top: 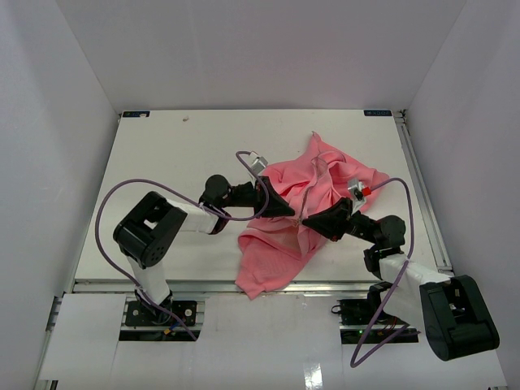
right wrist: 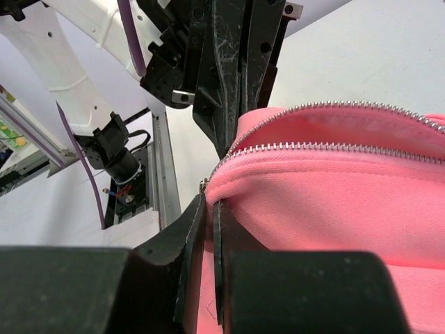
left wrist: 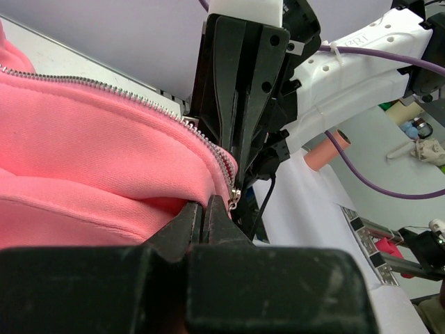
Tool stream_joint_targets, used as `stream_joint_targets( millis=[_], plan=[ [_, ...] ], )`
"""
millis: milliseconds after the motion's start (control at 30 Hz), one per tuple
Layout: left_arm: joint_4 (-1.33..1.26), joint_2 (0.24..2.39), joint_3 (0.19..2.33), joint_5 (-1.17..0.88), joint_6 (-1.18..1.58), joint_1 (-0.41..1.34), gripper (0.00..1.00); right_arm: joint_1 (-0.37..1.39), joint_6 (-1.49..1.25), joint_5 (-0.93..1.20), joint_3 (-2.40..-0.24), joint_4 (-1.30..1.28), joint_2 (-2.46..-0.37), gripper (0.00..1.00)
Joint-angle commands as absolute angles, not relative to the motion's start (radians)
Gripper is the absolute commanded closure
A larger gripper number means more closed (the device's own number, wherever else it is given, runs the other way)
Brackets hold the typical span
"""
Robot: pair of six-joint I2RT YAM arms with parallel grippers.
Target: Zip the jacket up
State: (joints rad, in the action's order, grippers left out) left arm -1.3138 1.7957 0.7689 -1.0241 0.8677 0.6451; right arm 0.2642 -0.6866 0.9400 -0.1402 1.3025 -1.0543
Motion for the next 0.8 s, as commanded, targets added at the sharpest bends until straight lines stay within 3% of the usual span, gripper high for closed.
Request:
stream_joint_targets(
  millis=[0,300,767],
  plan=[
    [-1.67,1.793,0.774,-1.014,0.879,0.656,1.0,0.268,-0.698,0.908,-0.146,1.887,-1.031,0.92],
    [-1.697,1.787,0.762,-1.009,0.851,0.682,1.0,0.269,-0.712,0.871,-0.143,1.884,-1.035,0.92],
    [-1.231,1.519,0.668,-0.664,0.428,0.757,1.0,0.268,-0.697,0.851,-0.097,1.859,-1.007,0.92]
  ],
)
